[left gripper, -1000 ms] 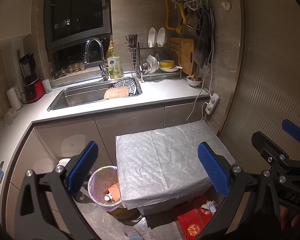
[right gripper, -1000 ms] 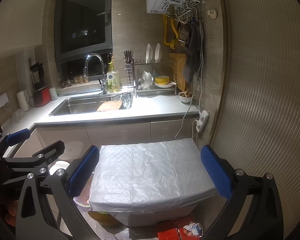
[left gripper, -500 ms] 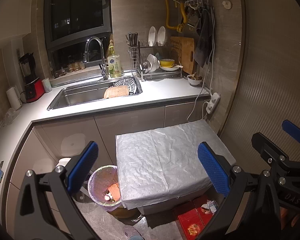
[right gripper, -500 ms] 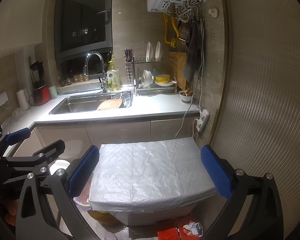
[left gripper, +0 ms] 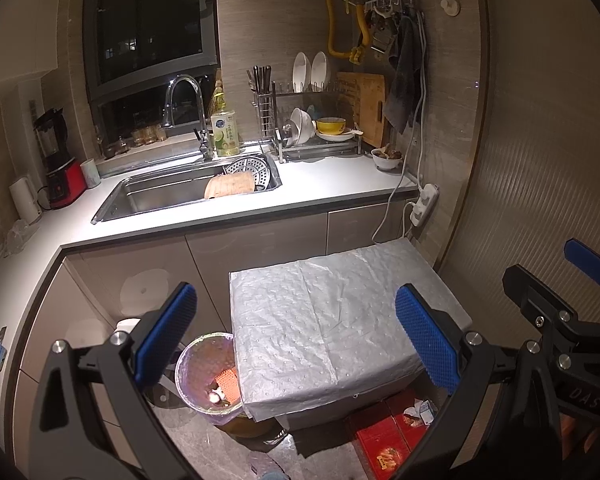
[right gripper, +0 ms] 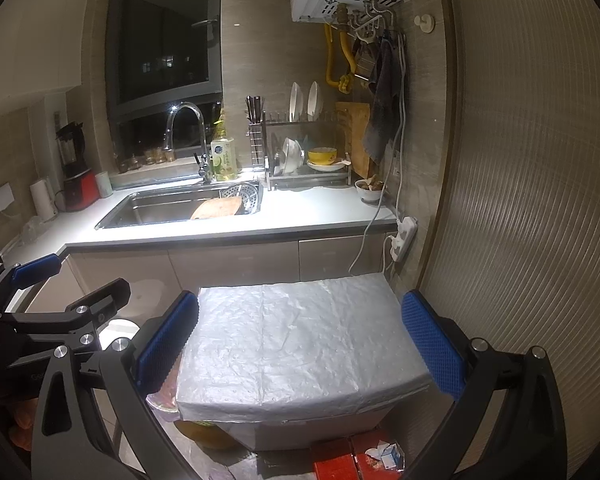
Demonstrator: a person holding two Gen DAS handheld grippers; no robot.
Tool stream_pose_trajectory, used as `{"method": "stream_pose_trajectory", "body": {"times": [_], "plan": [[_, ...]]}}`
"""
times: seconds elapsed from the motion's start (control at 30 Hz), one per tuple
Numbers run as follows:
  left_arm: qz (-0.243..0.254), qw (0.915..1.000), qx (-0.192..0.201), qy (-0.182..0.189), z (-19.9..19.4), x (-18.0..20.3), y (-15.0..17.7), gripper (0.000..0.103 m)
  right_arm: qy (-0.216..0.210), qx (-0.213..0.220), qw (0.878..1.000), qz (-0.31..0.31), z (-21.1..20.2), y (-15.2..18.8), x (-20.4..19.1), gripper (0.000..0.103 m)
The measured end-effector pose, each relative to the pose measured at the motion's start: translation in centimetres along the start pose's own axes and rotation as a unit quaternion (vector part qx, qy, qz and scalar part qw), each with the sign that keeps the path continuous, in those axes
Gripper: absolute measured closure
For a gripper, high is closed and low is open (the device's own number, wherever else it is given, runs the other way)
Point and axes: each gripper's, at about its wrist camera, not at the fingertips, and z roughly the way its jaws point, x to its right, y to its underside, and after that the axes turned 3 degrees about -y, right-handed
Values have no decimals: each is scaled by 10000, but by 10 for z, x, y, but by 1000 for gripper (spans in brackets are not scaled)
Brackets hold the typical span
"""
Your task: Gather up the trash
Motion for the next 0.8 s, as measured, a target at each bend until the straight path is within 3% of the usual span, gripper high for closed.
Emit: {"method": "stream_pose_trajectory", "body": {"times": [0.8], "plan": [[25, 9999, 135, -21, -2, -1, -1, 8, 39, -15, 9999, 101, -3, -1, 1, 2]]}}
